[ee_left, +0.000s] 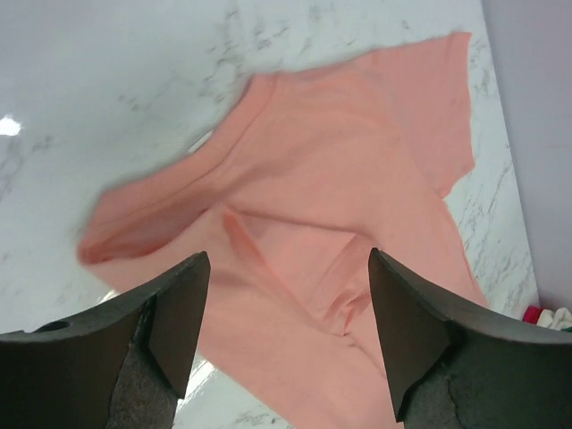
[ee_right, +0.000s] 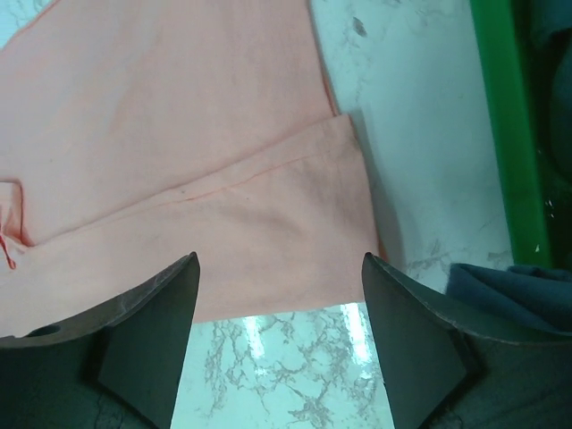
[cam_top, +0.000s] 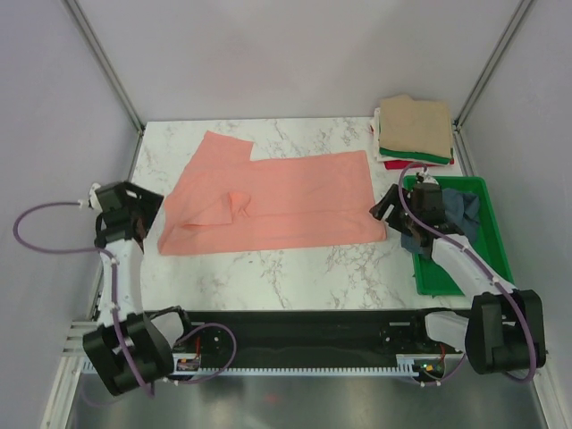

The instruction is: Fold and stack the t-shirts

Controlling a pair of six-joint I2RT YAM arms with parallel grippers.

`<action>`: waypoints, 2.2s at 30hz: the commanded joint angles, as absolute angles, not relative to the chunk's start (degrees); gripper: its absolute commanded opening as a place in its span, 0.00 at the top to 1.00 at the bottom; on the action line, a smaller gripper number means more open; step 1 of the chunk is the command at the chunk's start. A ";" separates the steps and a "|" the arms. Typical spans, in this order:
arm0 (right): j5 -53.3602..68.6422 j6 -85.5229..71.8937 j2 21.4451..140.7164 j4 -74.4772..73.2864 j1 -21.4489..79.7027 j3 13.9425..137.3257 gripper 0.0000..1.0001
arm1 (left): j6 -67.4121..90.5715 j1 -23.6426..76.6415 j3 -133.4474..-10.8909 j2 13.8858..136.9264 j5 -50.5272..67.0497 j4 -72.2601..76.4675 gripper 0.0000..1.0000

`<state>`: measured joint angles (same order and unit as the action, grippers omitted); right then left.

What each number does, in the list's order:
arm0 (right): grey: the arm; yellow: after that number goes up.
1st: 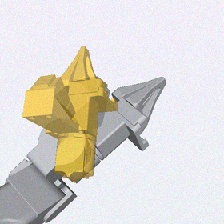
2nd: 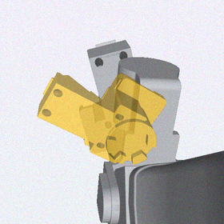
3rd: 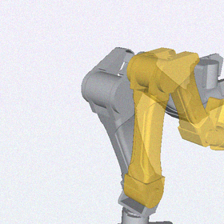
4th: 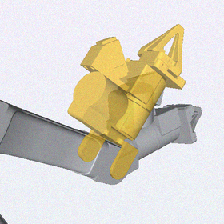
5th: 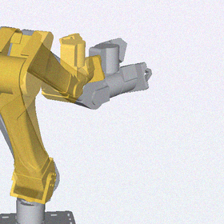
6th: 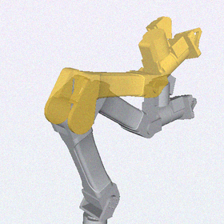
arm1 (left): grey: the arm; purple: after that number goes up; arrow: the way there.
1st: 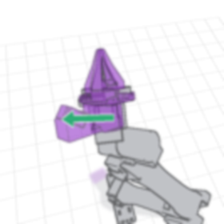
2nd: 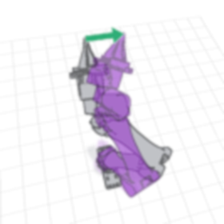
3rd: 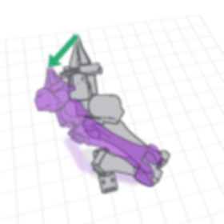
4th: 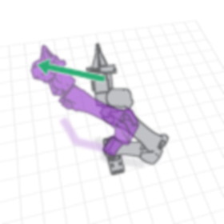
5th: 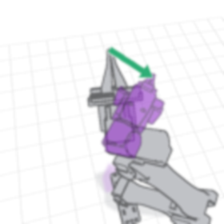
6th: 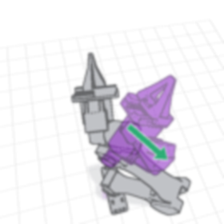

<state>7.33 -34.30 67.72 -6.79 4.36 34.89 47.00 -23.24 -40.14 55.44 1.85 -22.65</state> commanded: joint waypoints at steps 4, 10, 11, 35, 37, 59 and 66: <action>4.66 -29.97 66.36 -8.44 9.31 40.78 0.18 | 39.29 -14.25 -64.31 79.86 0.09 -18.63 0.19; 10.71 -29.10 66.80 -4.40 12.48 38.59 0.18 | 30.07 -5.46 -101.80 114.86 -2.20 -24.24 0.20; 11.85 -28.48 66.62 -4.22 12.83 38.41 0.17 | 28.49 -5.10 -107.69 119.22 -0.63 -26.08 0.20; 16.61 -27.34 59.15 -4.92 17.40 31.82 0.16 | 29.52 -5.28 -145.37 158.46 16.17 -17.14 0.13; 16.26 -27.07 59.06 -5.45 17.40 31.99 0.16 | 31.98 -5.27 -145.46 159.60 18.44 -16.88 0.17; 13.71 -29.44 61.08 -6.59 17.32 36.64 0.15 | 35.59 -5.89 -131.08 145.92 21.53 -13.88 0.98; 9.85 -30.15 71.26 -8.52 17.40 51.29 0.15 | 35.51 -5.89 -109.63 123.60 23.03 -14.15 0.98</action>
